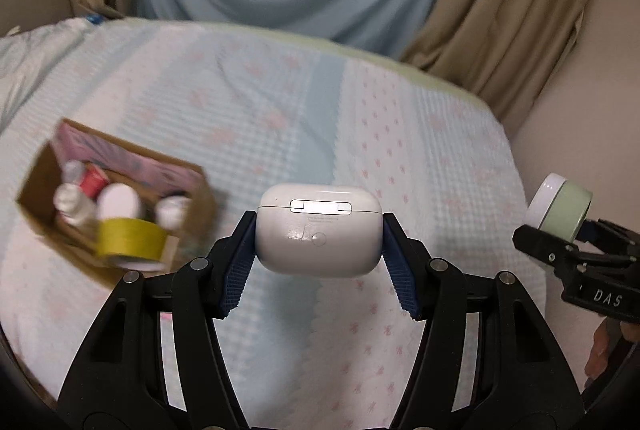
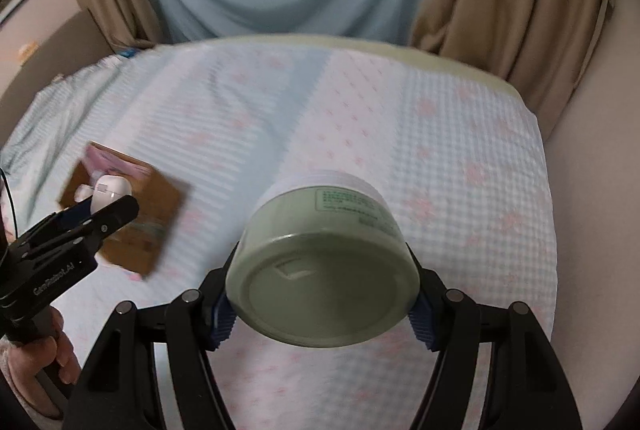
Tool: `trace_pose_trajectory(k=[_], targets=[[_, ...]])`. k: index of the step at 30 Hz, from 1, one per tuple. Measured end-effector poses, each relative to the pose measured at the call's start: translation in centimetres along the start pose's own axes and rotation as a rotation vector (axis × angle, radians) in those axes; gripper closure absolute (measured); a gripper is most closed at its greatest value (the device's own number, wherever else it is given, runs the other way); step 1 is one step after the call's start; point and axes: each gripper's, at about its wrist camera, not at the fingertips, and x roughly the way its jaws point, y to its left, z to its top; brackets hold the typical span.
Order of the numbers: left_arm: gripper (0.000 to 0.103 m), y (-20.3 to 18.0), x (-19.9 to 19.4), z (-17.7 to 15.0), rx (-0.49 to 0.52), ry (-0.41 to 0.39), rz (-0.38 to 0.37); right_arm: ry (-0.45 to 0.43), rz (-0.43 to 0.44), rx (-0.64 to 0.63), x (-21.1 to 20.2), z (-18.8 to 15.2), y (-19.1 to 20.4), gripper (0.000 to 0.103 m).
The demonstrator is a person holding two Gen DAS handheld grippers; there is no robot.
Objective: Organize rigid objects
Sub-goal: 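Carry the earbud case and green jar into the cardboard box, open both tools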
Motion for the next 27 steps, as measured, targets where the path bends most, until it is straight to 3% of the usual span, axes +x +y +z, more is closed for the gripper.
trace_pose_trajectory(k=[7,13,20,27], targets=[[0.046,7.1,-8.1,3.5,-0.009,-0.055,0.047,-0.042,0.081,-0.025,-3.9,1.7,8.7,0.037],[0.046,15.1,-11.0,5.9,-0.006,-0.059,0.062,-0.046,0.111,-0.021,-4.1,3.7,16.6,0.037],[0.046,24.6,-10.6,8.4,0.061,-0.013,0.048,-0.04,0.104,0.1,-1.2,6.0,24.5,0.037],[0.046,32.7,-6.8,10.3,0.117,0.072,0.01,0.017,0.068,0.253,4.6,7.0,30.6,0.037]])
